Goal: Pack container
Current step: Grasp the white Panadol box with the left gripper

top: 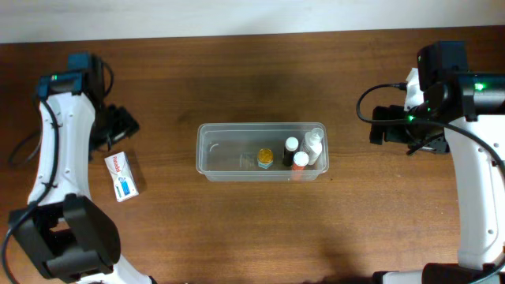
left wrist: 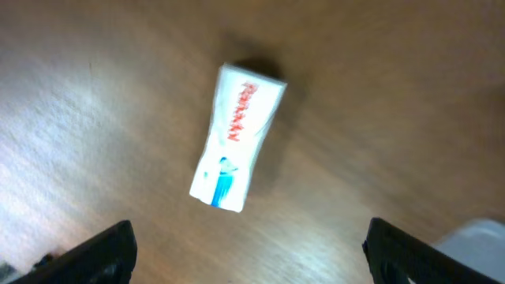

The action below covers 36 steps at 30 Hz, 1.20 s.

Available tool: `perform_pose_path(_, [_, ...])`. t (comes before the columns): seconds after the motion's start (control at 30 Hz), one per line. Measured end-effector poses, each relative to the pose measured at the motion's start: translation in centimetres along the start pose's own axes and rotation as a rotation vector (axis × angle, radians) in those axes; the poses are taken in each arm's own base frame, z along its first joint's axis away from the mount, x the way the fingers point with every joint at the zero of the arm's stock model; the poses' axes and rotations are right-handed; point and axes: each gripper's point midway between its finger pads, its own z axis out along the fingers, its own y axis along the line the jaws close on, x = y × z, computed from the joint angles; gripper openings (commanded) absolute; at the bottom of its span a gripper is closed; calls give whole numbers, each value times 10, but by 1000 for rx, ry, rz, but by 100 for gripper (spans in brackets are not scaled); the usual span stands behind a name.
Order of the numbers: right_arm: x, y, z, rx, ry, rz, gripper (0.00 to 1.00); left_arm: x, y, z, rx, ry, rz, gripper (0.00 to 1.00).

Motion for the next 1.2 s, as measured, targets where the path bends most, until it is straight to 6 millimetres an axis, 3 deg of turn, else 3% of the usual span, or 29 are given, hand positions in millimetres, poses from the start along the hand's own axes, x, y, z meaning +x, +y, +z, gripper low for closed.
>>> perform_pose_path(0.17, [0,0,0,0,-1,0,94,15,13,56,28,78,-31,95])
perform_pose_path(0.37, [0,0,0,-1,-1,0,94,39,20,99,45,131,-29,95])
perform_pose_path(0.83, [1,1,0,-7,3,0,94,16,3,109,134,24,10,89])
perform_pose_path(1.2, [1,1,0,-7,3,-4,94,30,5,124,130,45,14,89])
